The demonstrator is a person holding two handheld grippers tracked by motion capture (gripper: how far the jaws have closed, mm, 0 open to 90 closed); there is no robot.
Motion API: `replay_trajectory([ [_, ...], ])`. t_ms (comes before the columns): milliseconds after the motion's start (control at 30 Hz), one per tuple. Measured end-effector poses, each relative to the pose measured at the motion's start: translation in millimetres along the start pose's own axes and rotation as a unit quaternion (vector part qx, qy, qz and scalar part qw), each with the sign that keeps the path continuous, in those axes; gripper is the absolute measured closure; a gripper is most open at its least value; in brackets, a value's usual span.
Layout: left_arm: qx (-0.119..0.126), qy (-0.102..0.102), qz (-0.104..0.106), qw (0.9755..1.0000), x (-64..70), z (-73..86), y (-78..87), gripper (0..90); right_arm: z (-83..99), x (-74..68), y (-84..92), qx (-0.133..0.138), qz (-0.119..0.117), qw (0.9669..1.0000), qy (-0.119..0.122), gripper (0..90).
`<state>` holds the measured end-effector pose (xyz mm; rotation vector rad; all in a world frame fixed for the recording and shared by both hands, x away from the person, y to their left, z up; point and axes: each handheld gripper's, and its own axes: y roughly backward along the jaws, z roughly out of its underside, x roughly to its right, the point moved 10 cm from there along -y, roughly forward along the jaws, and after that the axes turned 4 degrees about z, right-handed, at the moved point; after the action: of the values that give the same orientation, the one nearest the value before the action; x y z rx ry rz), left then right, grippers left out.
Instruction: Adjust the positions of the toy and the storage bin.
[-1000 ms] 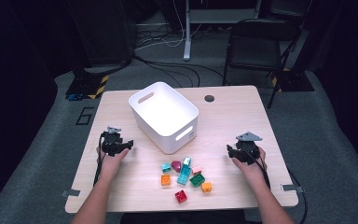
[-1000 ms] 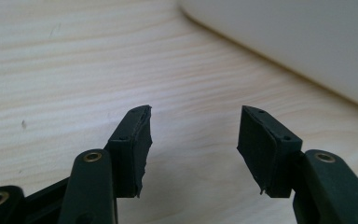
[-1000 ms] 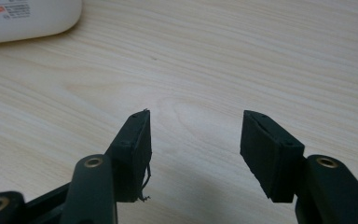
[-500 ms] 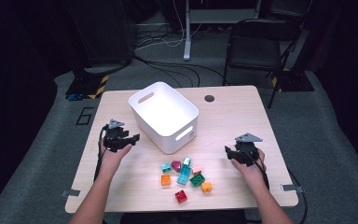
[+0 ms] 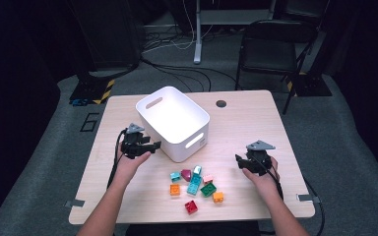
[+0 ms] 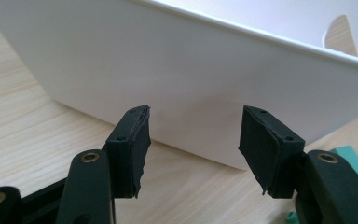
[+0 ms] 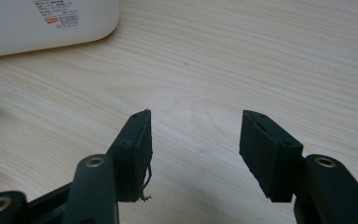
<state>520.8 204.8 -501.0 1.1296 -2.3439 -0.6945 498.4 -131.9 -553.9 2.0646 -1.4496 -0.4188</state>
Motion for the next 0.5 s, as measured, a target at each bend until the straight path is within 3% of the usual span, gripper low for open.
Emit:
replay_trajectory([
  [167, -0.005, -0.008, -0.001, 1.0000, 5.6, -0.5, -5.2, 42.5, -0.5, 3.5, 1.4, 0.002, 0.002, 1.0000, -0.005, 42.8],
  [333, -0.004, -0.019, 0.000, 0.9998, 13.1, -4.2, -10.6, 42.5, -8.3, 12.1, 8.4, 0.010, 0.019, 0.9998, 0.002, 39.8],
  [500, -0.004, -0.023, 0.005, 0.9997, 20.4, -8.2, -15.6, 42.5, -23.2, 2.1, 15.6, 0.013, 0.007, 0.9999, 0.001, 39.1],
])
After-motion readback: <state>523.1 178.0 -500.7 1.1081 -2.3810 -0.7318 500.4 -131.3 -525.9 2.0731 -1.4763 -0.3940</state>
